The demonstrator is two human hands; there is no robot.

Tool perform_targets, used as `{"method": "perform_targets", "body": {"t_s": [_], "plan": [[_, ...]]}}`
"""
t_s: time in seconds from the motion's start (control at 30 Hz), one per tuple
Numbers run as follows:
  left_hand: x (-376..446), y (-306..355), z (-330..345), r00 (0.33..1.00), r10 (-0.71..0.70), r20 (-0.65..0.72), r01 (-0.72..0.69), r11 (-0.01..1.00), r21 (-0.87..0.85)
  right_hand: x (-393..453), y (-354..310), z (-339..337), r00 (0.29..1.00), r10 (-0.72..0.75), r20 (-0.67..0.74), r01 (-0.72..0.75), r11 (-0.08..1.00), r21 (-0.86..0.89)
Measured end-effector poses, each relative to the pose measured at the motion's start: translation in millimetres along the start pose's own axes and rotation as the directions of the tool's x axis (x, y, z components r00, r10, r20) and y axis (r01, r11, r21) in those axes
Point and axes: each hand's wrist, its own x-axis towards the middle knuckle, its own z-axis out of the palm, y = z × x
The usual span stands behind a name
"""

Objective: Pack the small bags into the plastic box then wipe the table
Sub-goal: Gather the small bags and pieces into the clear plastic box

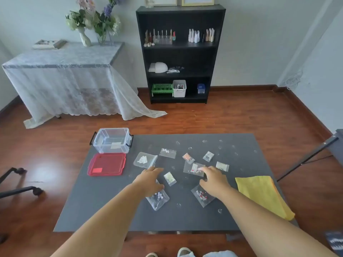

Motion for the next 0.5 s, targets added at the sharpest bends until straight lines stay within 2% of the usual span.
{"method": "perform_targets", "body": {"t_s": [0.13, 0.2, 0.33, 0.5], "plan": [[-6, -18, 5, 0.998, -0.02, 0.051, 0.015, 0.996, 0.09, -9, 22, 3, 0.988, -0.076, 0.135, 0.076, 0.997, 0.007], [-6, -23, 4, 0.996, -0.011, 0.09, 0.002, 0.995, 0.1, -11, 26, 2, 0.968, -0.132, 0.212, 0.145, 0.988, -0.048], [-5, -29, 0, 0.993, 0.015, 0.121, -0.034, 0.988, 0.151, -8, 24, -1, 0.944, -0.209, 0.256, 0.259, 0.949, -0.18], [-5, -34, 4, 0.993, 0.02, 0.115, -0.043, 0.978, 0.202, 3, 15, -2, 0.936, -0.186, 0.3, 0.266, 0.93, -0.252]]}}
